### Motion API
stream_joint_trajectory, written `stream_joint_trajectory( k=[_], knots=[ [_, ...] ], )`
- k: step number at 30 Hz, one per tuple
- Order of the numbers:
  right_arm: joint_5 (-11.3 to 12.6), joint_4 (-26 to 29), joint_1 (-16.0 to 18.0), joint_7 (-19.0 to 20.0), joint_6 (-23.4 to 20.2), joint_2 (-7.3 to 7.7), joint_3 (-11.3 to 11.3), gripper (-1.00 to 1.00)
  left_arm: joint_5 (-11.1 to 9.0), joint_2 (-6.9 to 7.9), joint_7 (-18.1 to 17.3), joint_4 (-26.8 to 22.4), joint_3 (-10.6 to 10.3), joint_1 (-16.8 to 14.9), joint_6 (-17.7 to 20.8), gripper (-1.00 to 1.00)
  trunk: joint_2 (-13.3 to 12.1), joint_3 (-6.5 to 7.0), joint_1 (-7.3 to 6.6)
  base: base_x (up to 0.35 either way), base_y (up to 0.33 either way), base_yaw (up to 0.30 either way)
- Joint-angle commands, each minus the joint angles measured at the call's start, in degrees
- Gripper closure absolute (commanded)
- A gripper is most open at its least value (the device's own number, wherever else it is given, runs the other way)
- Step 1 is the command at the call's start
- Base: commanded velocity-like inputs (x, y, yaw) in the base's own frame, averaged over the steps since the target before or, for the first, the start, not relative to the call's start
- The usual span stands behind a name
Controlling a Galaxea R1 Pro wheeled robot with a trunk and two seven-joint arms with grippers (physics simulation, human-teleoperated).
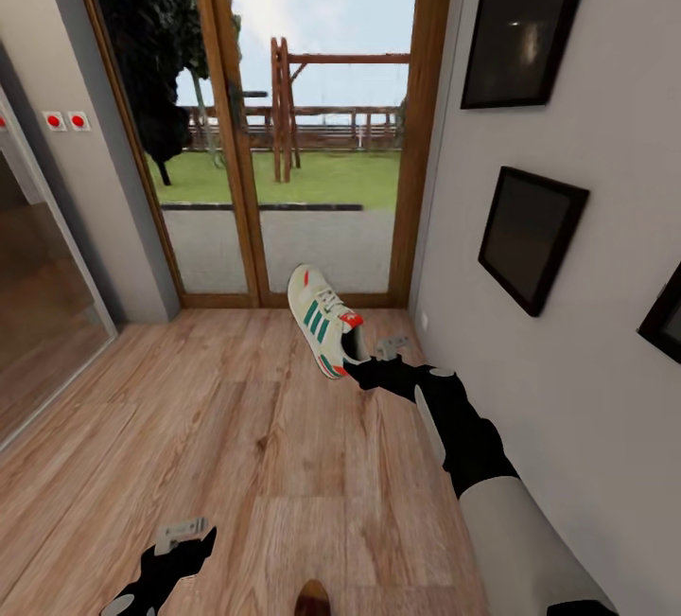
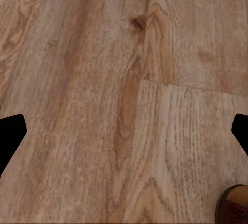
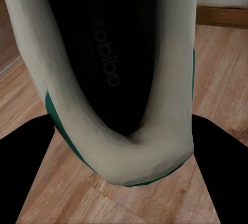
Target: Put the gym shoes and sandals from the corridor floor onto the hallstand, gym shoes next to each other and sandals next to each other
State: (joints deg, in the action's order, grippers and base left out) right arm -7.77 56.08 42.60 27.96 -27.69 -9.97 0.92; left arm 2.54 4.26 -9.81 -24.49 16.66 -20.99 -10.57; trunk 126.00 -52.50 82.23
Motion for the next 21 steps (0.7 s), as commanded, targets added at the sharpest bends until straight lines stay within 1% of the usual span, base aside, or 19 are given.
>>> stream_joint_trajectory(
  k=[1, 5, 12, 21],
  knots=[
    [-0.58, 0.08, 0.04, 0.41, -0.17, -0.03, -0.09, 1.0, 0.29, -0.04, -0.48, 0.02, 0.48, -0.05, -0.15, -1.0, 0.02, -0.05, 0.01, 0.182, 0.0, 0.0],
    [-0.58, 0.08, 0.03, 0.42, -0.17, -0.03, -0.12, 1.0, 0.31, -0.04, -0.48, 0.05, 0.46, -0.02, -0.15, -1.0, 0.02, -0.05, 0.01, 0.094, -0.015, 0.0],
    [-0.58, 0.08, 0.03, 0.42, -0.17, -0.03, -0.13, 1.0, 0.31, -0.12, -0.48, 0.03, 0.46, -0.02, -0.15, -1.0, 0.02, -0.05, 0.01, 0.017, -0.112, 0.0],
    [-0.58, 0.14, 0.02, 0.43, -0.17, -0.03, -0.13, 1.0, 0.41, -0.21, -0.56, 0.06, 0.39, -0.06, -0.16, -1.0, 0.02, -0.05, 0.01, 0.001, -0.008, 0.0]
  ],
)
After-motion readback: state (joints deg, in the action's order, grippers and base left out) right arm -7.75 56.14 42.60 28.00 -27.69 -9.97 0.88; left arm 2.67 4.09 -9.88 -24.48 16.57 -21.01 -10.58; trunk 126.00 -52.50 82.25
